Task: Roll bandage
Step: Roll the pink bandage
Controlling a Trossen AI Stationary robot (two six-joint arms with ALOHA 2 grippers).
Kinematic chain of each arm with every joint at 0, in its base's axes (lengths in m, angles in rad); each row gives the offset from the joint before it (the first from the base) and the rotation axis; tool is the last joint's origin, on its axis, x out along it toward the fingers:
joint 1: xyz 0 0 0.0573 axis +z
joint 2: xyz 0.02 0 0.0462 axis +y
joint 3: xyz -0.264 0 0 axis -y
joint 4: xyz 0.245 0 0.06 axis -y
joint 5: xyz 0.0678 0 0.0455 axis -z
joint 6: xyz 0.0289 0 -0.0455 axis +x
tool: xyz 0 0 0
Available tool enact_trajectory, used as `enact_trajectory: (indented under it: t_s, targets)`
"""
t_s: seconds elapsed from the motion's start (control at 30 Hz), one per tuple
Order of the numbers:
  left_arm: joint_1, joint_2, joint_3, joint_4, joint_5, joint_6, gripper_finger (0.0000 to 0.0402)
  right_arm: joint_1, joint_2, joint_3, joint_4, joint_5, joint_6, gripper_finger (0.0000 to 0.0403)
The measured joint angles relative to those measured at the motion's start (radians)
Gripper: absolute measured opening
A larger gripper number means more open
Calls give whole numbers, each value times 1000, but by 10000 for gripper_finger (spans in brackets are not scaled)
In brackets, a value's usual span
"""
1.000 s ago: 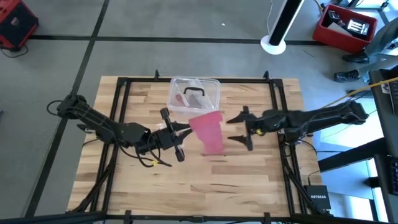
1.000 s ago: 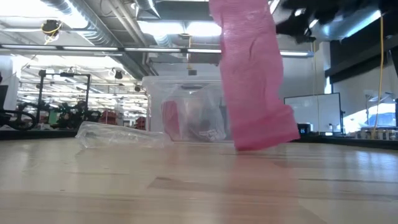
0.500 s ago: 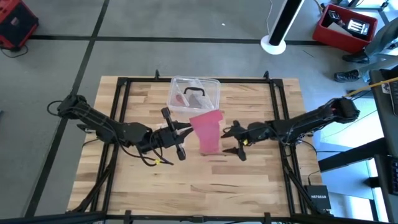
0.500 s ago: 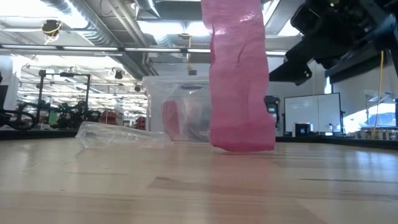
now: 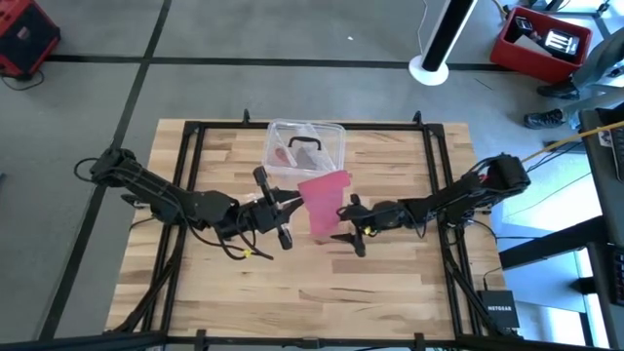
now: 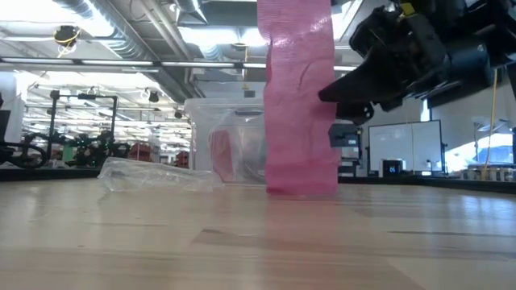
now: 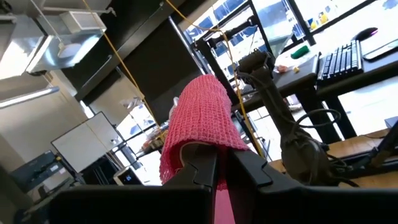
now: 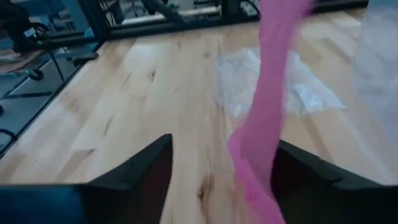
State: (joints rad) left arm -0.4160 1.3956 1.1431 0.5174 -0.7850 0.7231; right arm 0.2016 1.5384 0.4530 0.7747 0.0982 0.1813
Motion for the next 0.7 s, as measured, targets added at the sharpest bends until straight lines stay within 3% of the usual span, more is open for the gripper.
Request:
enact_trajectory:
  t_s: [0.23,0.7]
  targets:
    - [0,0,0,0,0,9,13,0,53,1,124,61,-50,172]
    - [-2,0,1,-8,0,0,13,1,85,1,111,38,-61,165]
